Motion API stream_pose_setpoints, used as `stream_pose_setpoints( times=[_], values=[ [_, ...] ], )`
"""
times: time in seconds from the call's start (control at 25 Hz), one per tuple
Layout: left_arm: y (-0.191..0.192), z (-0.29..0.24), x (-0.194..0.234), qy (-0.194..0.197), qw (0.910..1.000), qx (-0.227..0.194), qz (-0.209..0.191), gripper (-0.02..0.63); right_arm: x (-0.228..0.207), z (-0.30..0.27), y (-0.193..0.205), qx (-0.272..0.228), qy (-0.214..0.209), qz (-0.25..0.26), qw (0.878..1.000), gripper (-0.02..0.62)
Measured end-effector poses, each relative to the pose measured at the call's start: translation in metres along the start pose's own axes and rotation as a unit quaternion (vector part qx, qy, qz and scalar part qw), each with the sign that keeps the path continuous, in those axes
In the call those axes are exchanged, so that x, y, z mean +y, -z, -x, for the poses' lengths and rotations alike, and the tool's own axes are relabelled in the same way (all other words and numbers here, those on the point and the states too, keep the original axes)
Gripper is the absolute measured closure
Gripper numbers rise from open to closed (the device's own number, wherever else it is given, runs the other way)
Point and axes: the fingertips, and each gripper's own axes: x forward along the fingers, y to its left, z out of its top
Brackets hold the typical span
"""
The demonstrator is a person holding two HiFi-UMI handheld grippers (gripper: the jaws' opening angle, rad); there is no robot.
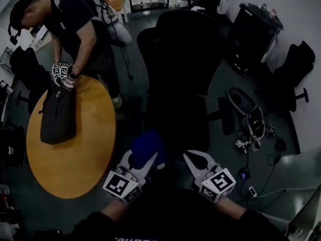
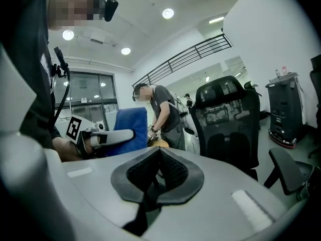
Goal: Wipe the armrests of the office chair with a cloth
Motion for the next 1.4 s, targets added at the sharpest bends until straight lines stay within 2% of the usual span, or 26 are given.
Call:
stream_pose_setpoints(
  times=[0.28, 0.48, 0.72, 0.96, 1.2, 1.4],
  values=[
    [-0.021, -0.005, 0.107, -0.002, 1.0, 0.003, -0.006, 0.468, 0.001, -0.09, -0.025, 0.011, 0.012, 0.004, 1.0, 0.591],
    [-0.027, -0.008, 0.177, -0.026, 0.9988, 0.013, -0.039, 0.468, -0.003, -0.137, -0.033, 0.019, 0.012, 0.019, 1.0, 0.591],
    [-0.018, -0.014, 0.237, -0.063, 0.9936, 0.038, -0.086, 0.468, -0.01, -0.169, -0.005, 0.073, -0.003, 0.038, 0.997, 0.591],
    [0.007, -0.03, 0.287, -0.089, 0.9841, 0.079, -0.131, 0.468, -0.01, -0.198, 0.028, 0.115, -0.052, 0.039, 0.991, 0.591],
    [0.044, -0.066, 0.325, -0.079, 0.9707, 0.153, -0.168, 0.468, -0.007, -0.232, 0.069, 0.168, -0.094, 0.057, 0.98, 0.591],
    [0.081, -0.094, 0.353, -0.068, 0.9622, 0.202, -0.169, 0.468, -0.003, -0.261, 0.107, 0.209, -0.106, 0.049, 0.971, 0.591]
  ],
)
